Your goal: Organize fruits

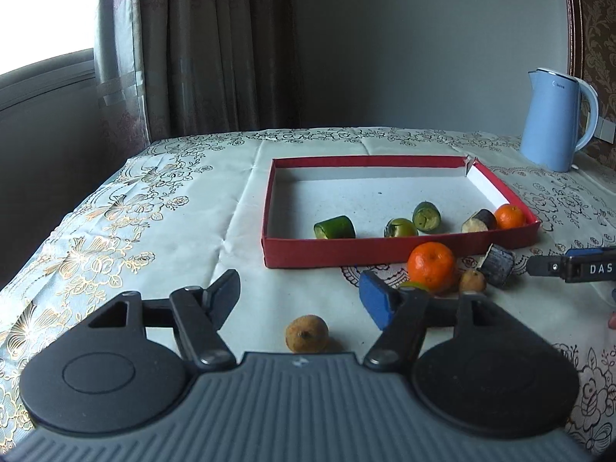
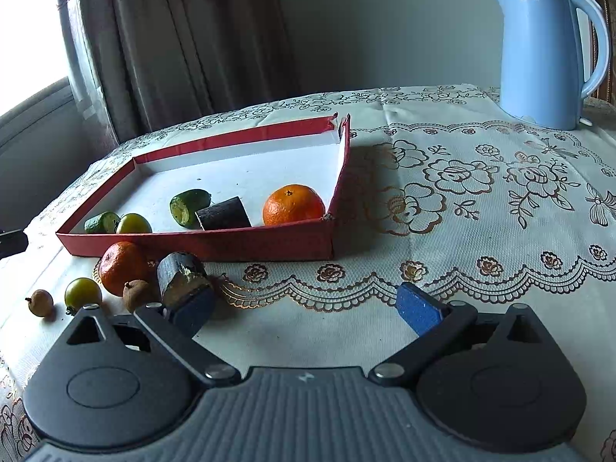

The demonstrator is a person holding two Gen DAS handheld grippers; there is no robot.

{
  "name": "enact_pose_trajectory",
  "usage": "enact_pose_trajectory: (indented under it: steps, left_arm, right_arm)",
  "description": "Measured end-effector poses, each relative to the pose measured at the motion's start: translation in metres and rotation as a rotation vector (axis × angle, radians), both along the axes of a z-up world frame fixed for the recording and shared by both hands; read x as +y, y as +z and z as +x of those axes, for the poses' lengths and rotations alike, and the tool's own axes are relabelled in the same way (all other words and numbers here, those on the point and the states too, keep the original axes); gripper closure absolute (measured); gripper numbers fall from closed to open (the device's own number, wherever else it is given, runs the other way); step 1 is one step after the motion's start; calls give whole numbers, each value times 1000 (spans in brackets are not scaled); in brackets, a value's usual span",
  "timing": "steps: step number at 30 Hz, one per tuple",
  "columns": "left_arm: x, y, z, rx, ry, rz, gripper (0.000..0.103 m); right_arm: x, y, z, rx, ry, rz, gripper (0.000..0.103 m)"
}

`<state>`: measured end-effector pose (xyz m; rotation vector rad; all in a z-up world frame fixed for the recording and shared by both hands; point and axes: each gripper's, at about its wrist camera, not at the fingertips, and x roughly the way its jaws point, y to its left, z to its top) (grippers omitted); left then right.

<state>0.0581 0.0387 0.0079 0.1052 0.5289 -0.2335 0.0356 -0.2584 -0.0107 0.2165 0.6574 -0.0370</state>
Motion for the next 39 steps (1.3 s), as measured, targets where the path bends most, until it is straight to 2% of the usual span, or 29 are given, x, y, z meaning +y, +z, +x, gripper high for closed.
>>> enact_pose_trajectory:
  steps: [1, 2, 5, 12, 16, 21, 27, 29, 30, 31, 32, 33, 37, 39]
  left_arm:
    - [0, -5, -2, 12, -4, 10, 40]
    - [-1, -9, -3, 24, -8, 16, 46]
    - [-1, -27, 3, 95, -4, 7, 80]
    - [-7, -27, 3, 80, -12, -3, 80]
    - [-15, -10, 11, 41, -11, -9, 80]
    - [-38, 13, 46, -19, -12, 3, 80]
    - [-62, 4, 91, -6, 14, 42, 79]
    - [-64, -1, 94, -1, 35, 51, 75]
    - [-64, -3, 92, -4, 44, 53, 59]
    - [-63, -3, 89, -15, 52, 53, 48]
    - [-62, -3, 85, -26, 56, 53, 32]
    - [-60, -1, 78, -49, 69, 60, 25]
    - [-45, 7, 53, -77, 93, 45, 23]
    - [-33, 8, 40, -75, 114, 23, 16]
  right_arm:
    - [0, 0, 0, 0, 0, 1, 0]
    - [0, 0, 0, -1, 0, 3, 0]
    - [0, 0, -1, -3, 0, 7, 0]
    - [-2, 0, -1, -6, -1, 16, 0]
    - [-2, 0, -1, -6, -1, 17, 0]
    - [-3, 0, -1, -8, -1, 20, 0]
    - [-7, 1, -2, -21, -3, 49, 0]
    - [-9, 1, -3, -26, -4, 60, 0]
    - [-10, 1, -3, -29, -5, 66, 0]
    - [-10, 1, -3, -31, -5, 71, 0]
    - [-11, 1, -3, -33, -6, 75, 0]
    - [-12, 1, -3, -35, -6, 79, 0]
    - [-12, 1, -4, -37, -6, 83, 0]
    - [-12, 0, -4, -39, -7, 88, 0]
